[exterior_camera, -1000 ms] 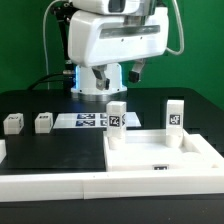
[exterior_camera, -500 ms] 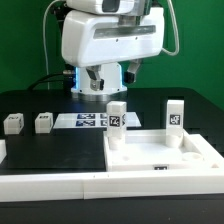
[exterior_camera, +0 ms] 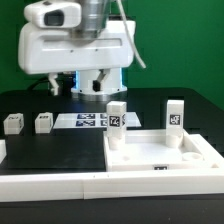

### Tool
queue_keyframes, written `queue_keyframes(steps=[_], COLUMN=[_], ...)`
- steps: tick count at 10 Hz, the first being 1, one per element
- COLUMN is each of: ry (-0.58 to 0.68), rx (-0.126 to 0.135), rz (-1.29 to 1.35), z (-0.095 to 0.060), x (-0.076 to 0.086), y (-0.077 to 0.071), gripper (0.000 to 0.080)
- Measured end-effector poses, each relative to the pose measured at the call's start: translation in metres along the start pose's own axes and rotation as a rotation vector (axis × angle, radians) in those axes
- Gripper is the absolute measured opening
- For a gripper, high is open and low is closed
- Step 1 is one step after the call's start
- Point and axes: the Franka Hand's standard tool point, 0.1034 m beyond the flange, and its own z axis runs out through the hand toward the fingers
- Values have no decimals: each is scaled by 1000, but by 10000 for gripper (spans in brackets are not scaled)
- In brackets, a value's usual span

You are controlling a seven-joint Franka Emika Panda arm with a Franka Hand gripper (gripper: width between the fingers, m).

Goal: Assemble square table

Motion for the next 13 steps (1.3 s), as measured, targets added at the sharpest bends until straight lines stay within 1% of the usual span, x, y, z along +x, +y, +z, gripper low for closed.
queue_keyframes(steps=[1, 2, 3, 5, 6, 8, 9, 10, 12, 13], ry=[-24, -19, -18, -24, -26, -60, -65, -72, -100, -97], rx=[23, 19, 19, 23, 26, 60, 66, 75, 77, 72], rz=[19, 23, 18, 19, 30, 77, 88, 106, 153, 155], z=[11, 9, 10, 13, 16, 36, 44, 52, 63, 65], x=[-12, -12, -13, -24, -28, -54, -62, -68, -69, -69], y=[9, 16, 18, 34, 37, 38, 40, 37, 31, 33], gripper=[648, 648, 648, 648, 648, 648, 648, 648, 648, 648])
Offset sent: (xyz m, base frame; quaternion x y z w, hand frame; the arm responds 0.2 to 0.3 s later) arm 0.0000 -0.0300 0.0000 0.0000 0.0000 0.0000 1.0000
